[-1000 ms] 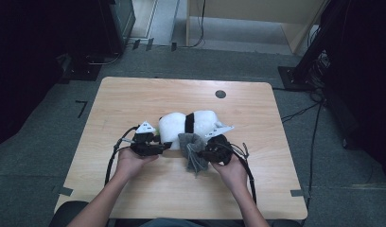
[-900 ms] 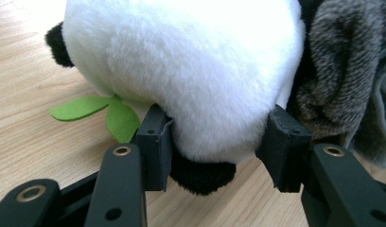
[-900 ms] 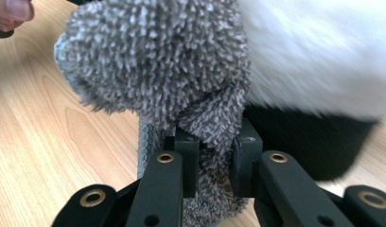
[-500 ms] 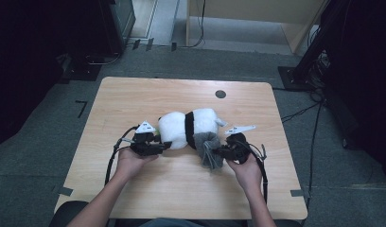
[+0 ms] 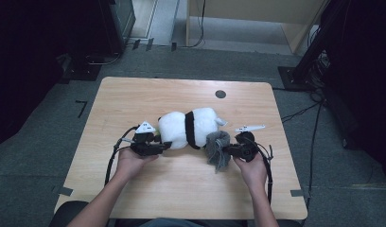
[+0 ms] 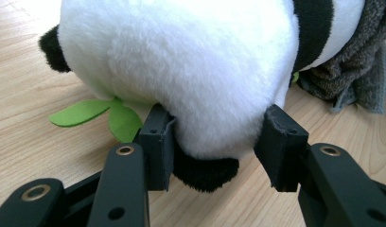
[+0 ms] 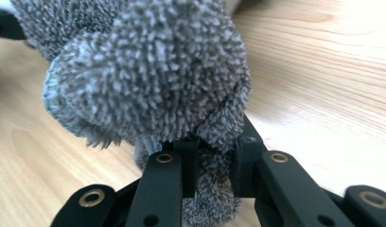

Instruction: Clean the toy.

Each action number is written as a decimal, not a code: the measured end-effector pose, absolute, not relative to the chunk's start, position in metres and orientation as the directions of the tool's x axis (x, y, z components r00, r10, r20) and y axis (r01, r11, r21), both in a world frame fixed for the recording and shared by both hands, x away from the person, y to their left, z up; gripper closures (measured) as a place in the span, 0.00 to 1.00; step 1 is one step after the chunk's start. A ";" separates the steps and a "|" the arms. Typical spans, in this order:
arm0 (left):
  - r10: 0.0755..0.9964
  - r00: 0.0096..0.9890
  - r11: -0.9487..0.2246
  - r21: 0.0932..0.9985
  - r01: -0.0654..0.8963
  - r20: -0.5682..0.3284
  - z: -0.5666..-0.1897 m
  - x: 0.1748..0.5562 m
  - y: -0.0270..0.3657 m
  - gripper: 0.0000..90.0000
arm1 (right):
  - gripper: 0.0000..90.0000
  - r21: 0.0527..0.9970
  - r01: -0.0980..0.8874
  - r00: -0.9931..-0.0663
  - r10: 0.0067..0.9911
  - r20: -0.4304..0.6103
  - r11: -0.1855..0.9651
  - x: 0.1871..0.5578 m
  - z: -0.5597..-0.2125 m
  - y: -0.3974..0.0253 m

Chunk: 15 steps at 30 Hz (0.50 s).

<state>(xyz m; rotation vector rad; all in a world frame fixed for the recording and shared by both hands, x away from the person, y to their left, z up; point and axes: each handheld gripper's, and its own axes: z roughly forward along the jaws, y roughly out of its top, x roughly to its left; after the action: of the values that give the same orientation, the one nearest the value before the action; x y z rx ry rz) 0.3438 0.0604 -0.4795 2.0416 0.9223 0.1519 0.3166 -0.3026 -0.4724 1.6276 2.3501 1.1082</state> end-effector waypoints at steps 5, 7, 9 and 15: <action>0.660 0.718 -0.350 0.755 0.555 -0.222 -0.480 0.344 0.061 0.58 | 0.86 0.589 0.796 -0.388 0.866 0.316 0.141 0.318 -0.473 -0.314; 0.660 0.718 -0.350 0.755 0.554 -0.221 -0.480 0.345 0.062 0.58 | 0.86 0.595 0.794 -0.367 0.878 0.308 0.123 0.318 -0.471 -0.319; 0.661 0.717 -0.350 0.755 0.555 -0.221 -0.480 0.345 0.062 0.58 | 0.86 0.613 0.783 -0.353 0.884 0.307 0.100 0.315 -0.465 -0.324; 0.665 0.707 -0.329 0.756 0.567 -0.241 -0.480 0.345 0.063 0.58 | 0.87 0.689 0.718 -0.418 0.854 0.310 0.101 0.300 -0.422 -0.319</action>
<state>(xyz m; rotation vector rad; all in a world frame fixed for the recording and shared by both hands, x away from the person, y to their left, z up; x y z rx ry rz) 0.3453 0.0627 -0.4797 2.0209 0.9413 0.1392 0.3003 -0.3194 -0.4219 1.5902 2.2004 1.2137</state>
